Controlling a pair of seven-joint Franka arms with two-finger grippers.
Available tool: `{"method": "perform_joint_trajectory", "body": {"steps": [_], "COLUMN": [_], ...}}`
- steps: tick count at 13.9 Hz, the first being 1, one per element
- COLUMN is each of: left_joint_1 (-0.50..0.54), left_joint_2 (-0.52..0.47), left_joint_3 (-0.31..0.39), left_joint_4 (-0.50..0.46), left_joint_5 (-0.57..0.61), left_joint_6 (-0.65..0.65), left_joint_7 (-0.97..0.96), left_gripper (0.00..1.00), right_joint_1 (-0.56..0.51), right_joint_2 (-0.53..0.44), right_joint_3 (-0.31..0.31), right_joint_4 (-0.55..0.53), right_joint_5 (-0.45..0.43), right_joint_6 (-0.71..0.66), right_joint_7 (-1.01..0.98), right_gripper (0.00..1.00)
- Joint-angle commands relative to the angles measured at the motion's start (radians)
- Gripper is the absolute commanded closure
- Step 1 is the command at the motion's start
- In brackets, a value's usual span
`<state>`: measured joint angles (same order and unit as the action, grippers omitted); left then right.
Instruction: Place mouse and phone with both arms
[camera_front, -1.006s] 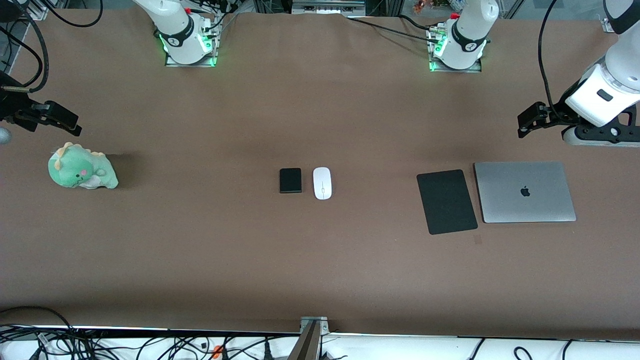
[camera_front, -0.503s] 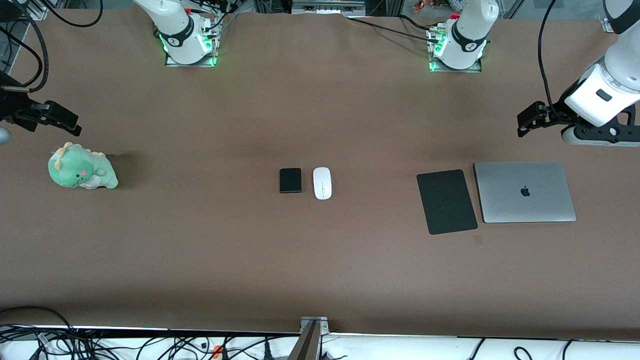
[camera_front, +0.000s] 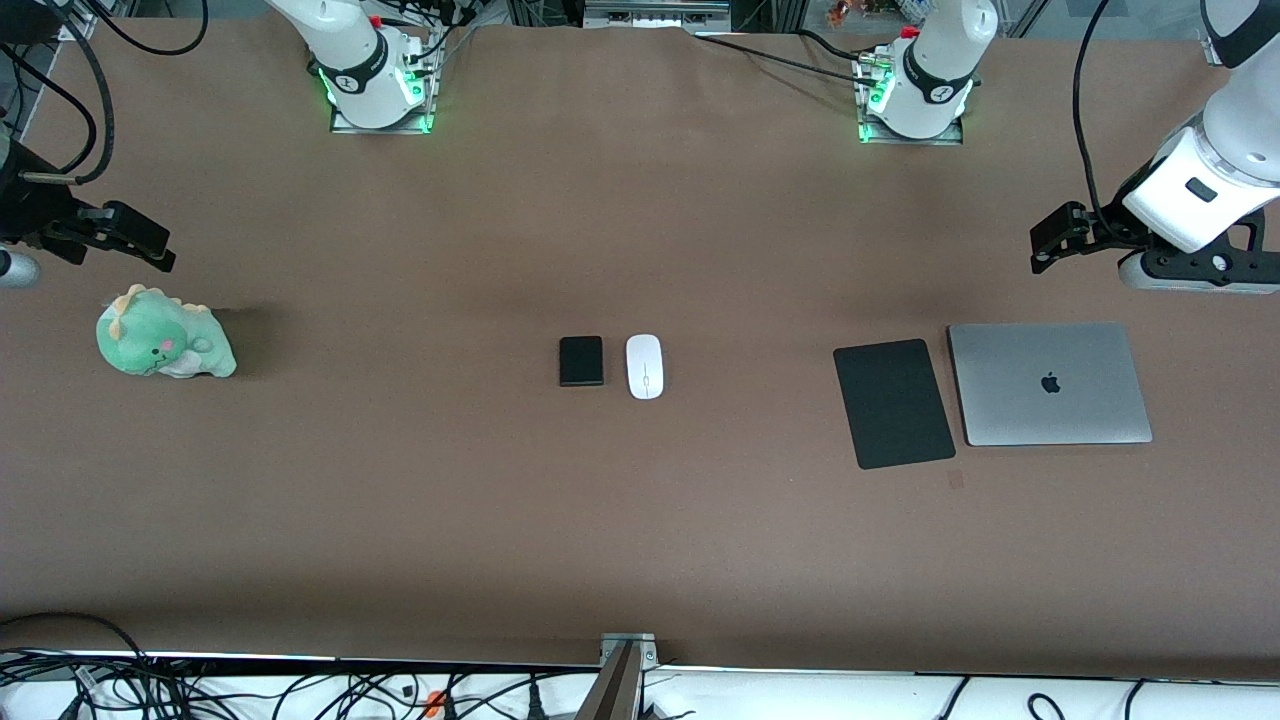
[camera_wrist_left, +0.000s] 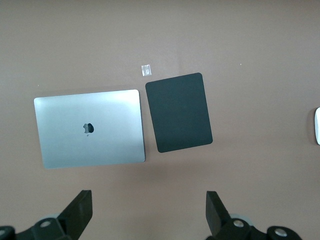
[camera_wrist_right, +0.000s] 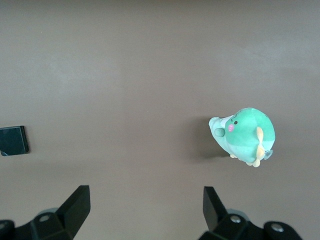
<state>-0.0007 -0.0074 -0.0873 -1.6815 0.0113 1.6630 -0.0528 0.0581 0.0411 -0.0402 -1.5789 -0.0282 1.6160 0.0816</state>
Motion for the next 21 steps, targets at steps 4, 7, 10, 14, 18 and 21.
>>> {"method": "perform_joint_trajectory", "body": {"steps": [4,7,10,14,18,21], "left_joint_1": [0.001,0.001,0.001,0.001,0.001,-0.001], "left_joint_2": [-0.005,-0.003,-0.003,-0.005,-0.003,0.003], "left_joint_3": [-0.005,-0.006,-0.006,-0.006,-0.006,-0.012], "left_joint_4": [-0.004,-0.004,-0.004,-0.004,-0.003,-0.003], "left_joint_5": [-0.011,-0.010,-0.010,-0.010,-0.010,-0.007], "left_joint_6": [-0.008,-0.008,-0.008,-0.008,-0.008,-0.005], "left_joint_7": [0.013,0.013,0.011,0.011,0.008,0.005], "left_gripper": [0.00,0.00,0.00,0.00,0.00,0.00], "right_joint_1": [0.055,0.083,0.107,0.166,0.229,0.272], "right_joint_2": [0.032,0.054,0.072,0.124,0.189,0.235], "right_joint_3": [0.003,0.003,0.003,0.003,0.003,0.003], "right_joint_4": [-0.030,-0.035,-0.059,-0.062,-0.061,-0.059], "right_joint_5": [0.019,0.019,0.019,0.019,0.019,0.019], "right_joint_6": [0.010,0.027,0.070,0.114,0.169,0.208], "right_joint_7": [0.098,0.173,0.176,0.256,0.346,0.382], "right_gripper": [0.00,0.00,0.00,0.00,0.00,0.00]}}
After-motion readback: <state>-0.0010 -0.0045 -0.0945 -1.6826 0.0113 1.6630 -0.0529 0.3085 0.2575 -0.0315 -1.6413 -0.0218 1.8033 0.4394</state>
